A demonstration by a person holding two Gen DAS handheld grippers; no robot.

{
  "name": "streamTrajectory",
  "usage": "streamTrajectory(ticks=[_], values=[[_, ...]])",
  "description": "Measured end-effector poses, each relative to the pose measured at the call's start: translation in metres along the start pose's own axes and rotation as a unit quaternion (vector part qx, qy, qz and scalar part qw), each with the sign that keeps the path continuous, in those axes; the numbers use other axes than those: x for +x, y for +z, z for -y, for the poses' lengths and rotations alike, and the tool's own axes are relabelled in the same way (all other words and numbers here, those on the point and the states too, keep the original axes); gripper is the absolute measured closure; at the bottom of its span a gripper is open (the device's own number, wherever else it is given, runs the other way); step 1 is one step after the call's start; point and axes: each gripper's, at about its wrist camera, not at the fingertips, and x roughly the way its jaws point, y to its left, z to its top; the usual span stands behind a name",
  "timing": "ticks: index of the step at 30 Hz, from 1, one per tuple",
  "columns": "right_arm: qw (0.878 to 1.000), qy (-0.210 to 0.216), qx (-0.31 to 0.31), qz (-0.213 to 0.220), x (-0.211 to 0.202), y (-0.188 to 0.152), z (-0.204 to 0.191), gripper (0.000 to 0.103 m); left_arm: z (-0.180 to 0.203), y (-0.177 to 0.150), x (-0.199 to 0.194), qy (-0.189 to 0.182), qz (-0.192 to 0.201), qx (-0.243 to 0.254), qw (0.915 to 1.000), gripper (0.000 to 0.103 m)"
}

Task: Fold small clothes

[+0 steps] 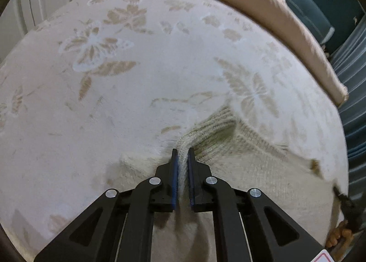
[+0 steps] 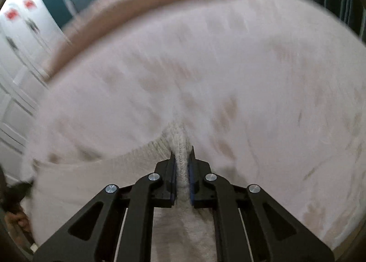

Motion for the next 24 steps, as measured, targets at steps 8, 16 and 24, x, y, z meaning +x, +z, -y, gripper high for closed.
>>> streamTrajectory(ticks=[8,16,24], values=[[0.995,0.017,-0.041,0.087,-0.098,-0.036,-0.041,0.087,0.022,-0.025,-0.078,0.004,0.048,0.042,0.9980,0.089],[0.966,0.184,-0.170,-0.062,-0.081,-0.157,-0.179,0.088,0.105,-0.131,-0.091,-0.072,-0.023,0.159,0.9844,0.073],[0.989,0.086,-0.088,-0.078,-0.091,-0.168,-0.067,0.093,0.038,-0.152,-0.080,-0.018,-0.061,0.120,0.9907,0.073]])
